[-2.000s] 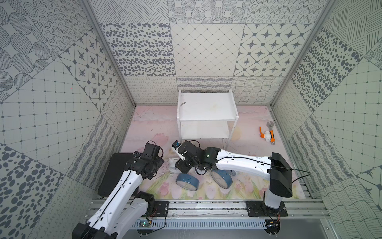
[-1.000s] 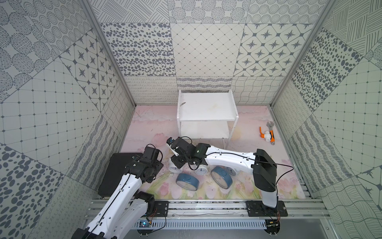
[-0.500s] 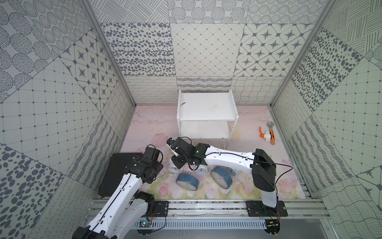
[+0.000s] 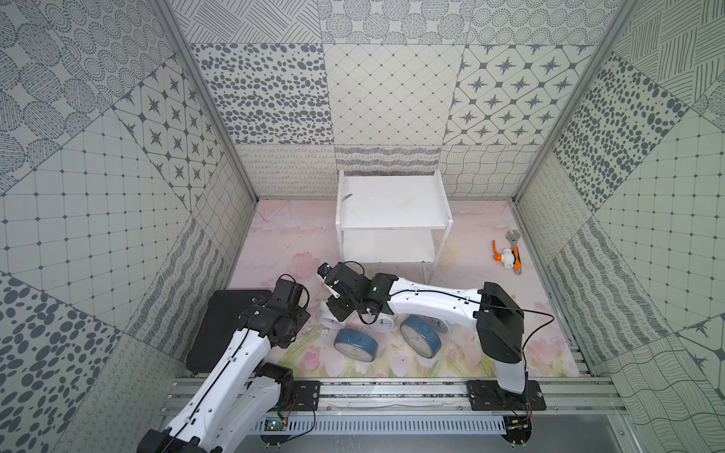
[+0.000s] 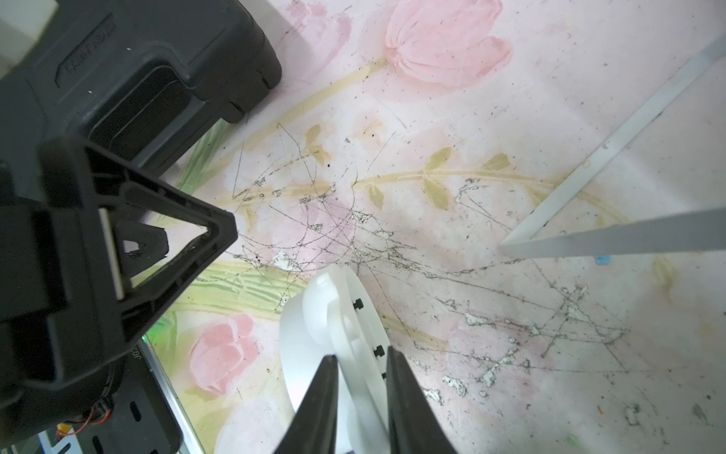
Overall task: Place the alarm clocks on the shelf by style
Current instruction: Pick up the alarm from the center of the board.
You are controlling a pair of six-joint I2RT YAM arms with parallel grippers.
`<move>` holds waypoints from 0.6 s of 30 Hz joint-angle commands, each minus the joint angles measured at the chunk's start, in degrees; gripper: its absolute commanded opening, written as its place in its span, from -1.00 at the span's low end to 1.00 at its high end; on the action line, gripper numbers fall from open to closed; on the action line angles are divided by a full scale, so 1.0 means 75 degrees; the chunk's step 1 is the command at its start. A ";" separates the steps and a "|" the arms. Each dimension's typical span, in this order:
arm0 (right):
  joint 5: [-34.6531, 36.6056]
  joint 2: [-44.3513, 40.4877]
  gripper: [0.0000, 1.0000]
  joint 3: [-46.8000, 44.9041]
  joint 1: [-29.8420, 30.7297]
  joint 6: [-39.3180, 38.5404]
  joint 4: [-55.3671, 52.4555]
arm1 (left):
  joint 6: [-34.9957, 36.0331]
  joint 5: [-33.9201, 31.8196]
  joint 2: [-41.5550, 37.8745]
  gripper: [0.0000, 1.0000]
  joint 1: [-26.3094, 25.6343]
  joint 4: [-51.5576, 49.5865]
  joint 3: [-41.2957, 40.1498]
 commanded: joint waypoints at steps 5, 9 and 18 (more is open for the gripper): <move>0.0013 0.0067 -0.62 -0.0072 0.0012 0.0073 0.0264 | 0.0002 -0.0107 -0.0082 0.28 0.0014 -0.0157 0.0093; 0.0069 -0.0047 -0.84 -0.0118 0.0010 0.0081 0.0253 | 0.0019 -0.0226 -0.0076 0.28 0.0017 -0.0233 0.0167; 0.0027 -0.1327 -0.96 -0.0072 0.0003 0.0032 0.0091 | 0.0772 -0.1122 0.0082 0.39 0.0038 -0.0424 0.1297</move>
